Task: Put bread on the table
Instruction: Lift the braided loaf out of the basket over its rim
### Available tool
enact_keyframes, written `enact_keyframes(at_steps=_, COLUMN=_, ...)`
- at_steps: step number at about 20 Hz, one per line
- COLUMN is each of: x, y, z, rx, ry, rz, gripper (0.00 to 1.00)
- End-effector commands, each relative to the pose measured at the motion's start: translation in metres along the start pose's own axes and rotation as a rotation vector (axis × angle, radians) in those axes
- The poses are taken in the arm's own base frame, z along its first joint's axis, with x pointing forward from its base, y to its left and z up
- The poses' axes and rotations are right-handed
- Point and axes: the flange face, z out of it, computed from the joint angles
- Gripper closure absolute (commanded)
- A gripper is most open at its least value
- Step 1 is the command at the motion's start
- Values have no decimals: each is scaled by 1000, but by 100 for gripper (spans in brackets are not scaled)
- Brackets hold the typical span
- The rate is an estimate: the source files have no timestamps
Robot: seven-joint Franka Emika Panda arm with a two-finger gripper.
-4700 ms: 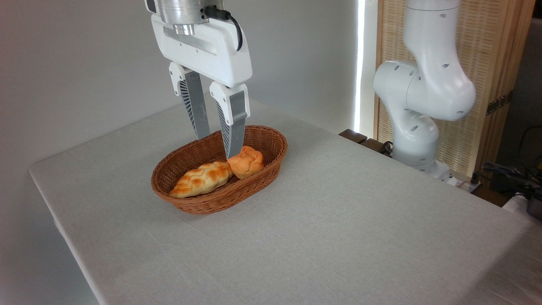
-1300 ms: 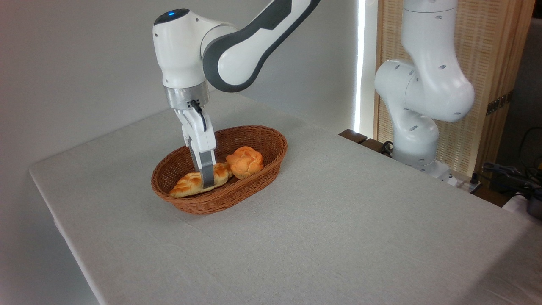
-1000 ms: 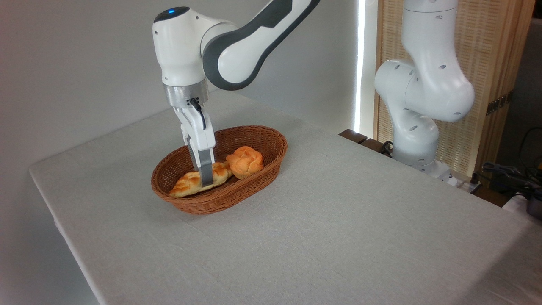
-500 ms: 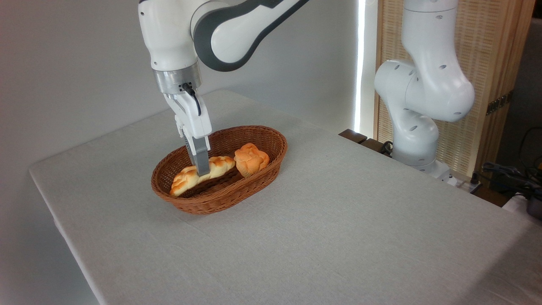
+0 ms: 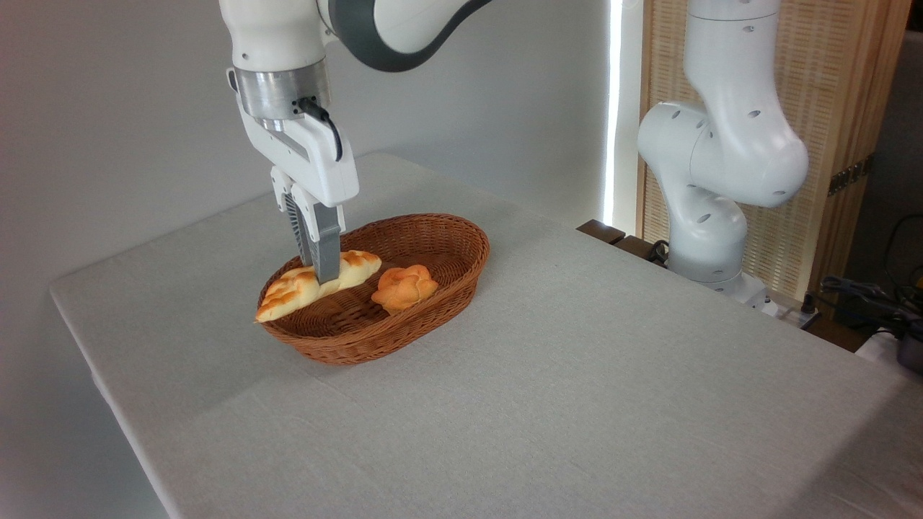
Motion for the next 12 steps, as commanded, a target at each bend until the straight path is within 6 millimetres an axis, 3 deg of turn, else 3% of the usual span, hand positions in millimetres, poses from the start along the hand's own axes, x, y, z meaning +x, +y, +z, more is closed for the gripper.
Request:
enact_keyframes(at_steps=1, x=-14, y=-22, z=-7, rx=-3, ry=-5, rz=-17, gripper=82)
enact_keyframes(at_steps=5, x=-48, y=-75, z=2, rx=19, ry=-17, rz=6, gripper=82)
enact_keyframes(at_steps=7, x=-58, y=-91, z=15, rx=40, ry=-63, rz=35, gripper=81)
enact_keyframes(at_steps=12, x=-64, y=-107, z=51, rx=57, ry=-152, rz=68, gripper=70)
